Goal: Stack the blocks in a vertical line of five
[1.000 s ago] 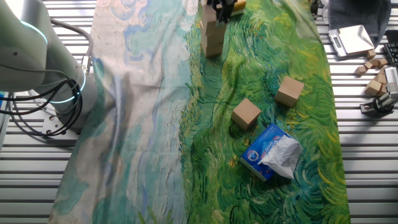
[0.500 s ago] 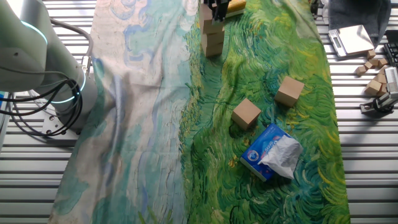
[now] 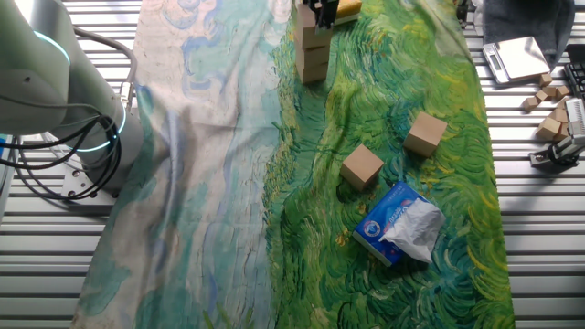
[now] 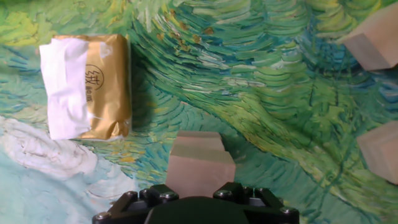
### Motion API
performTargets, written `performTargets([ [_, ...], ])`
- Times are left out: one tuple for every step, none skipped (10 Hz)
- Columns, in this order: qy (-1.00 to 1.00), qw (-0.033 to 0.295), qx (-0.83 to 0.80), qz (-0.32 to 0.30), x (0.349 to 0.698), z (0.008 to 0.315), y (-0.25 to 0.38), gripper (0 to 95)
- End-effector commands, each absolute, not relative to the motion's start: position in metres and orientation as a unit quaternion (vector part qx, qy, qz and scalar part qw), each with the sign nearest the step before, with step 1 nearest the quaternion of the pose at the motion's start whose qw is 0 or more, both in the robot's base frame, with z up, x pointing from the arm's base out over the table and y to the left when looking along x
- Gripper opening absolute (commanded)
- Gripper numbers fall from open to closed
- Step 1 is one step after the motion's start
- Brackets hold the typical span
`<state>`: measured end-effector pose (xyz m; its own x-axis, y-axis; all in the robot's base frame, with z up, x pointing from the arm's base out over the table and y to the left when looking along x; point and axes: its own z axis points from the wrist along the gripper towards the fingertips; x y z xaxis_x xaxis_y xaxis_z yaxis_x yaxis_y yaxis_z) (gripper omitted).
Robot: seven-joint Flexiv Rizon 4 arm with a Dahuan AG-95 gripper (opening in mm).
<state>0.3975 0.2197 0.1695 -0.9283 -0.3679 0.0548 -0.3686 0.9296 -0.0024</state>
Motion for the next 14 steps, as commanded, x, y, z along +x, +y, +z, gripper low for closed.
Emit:
performTargets([
  [-0.980, 0.020, 0.196, 0.009, 0.3986, 0.1687, 0.2201, 0.0],
  [-0.980, 0.019, 0.200, 0.010, 0.3987, 0.1687, 0.2202, 0.0],
  [-0.979, 0.018, 0.202, 0.008, 0.3988, 0.1684, 0.2207, 0.0],
  [-0.979, 0.016, 0.203, 0.007, 0.3990, 0.1683, 0.2212, 0.0],
  [-0.979, 0.015, 0.204, 0.007, 0.3990, 0.1682, 0.2213, 0.0],
  [-0.979, 0.015, 0.205, 0.007, 0.3991, 0.1681, 0.2215, 0.0],
  [-0.978, 0.015, 0.206, 0.007, 0.3993, 0.1679, 0.2218, 0.0],
  [-0.978, 0.014, 0.208, 0.006, 0.3994, 0.1675, 0.2223, 0.0],
  [-0.978, 0.014, 0.210, 0.007, 0.3996, 0.1667, 0.2230, 0.0],
  [-0.976, 0.014, 0.217, 0.007, 0.3997, 0.1657, 0.2237, 0.0],
  [-0.975, 0.013, 0.222, 0.007, 0.3998, 0.1650, 0.2243, 0.0],
  [-0.972, 0.013, 0.235, 0.008, 0.3999, 0.1646, 0.2246, 0.0],
  [-0.970, 0.014, 0.245, 0.007, 0.3995, 0.1644, 0.2245, 0.0],
  [-0.968, 0.015, 0.250, 0.007, 0.3993, 0.1643, 0.2244, 0.0],
])
